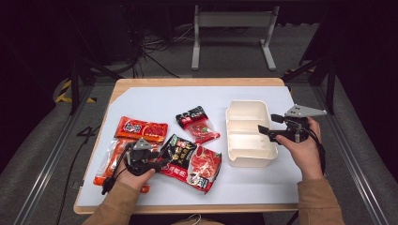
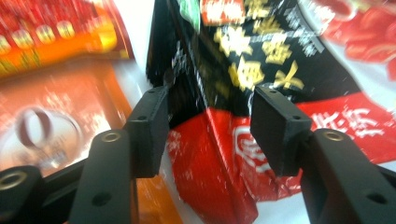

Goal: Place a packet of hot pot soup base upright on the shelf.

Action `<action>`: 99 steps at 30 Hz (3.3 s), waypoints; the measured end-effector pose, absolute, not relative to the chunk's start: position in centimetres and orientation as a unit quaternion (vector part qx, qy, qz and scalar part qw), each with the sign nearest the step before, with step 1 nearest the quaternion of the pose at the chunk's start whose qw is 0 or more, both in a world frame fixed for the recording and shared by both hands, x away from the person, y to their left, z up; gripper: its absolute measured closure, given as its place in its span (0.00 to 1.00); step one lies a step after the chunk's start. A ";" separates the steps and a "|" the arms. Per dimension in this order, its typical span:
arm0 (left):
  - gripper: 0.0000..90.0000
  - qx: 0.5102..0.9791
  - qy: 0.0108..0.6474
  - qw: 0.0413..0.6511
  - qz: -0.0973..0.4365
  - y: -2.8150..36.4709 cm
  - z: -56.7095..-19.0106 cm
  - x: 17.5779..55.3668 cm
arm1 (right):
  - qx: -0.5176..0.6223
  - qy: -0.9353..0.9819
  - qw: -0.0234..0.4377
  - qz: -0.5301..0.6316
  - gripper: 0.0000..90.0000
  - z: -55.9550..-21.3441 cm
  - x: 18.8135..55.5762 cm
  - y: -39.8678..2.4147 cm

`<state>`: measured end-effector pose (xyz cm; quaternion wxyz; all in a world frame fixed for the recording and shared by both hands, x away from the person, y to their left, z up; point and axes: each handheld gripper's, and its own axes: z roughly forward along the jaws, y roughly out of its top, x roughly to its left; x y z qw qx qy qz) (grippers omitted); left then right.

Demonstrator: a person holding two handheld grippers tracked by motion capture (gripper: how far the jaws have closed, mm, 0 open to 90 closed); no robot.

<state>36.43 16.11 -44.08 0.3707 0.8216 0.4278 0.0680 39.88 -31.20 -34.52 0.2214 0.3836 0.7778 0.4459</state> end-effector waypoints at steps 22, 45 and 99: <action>0.85 0.796 0.451 0.403 0.001 16.6 -44.9 36.6 | 0.371 0.785 0.217 0.447 0.38 -34.9 40.1 -31.0; 0.97 0.779 0.418 0.461 0.071 15.9 -40.5 35.3 | 0.332 0.809 0.206 0.439 0.56 -33.8 39.0 -29.9; 1.00 0.783 0.218 0.567 0.133 13.3 -29.3 32.7 | 0.203 0.832 0.144 0.495 0.38 -29.9 36.8 -21.3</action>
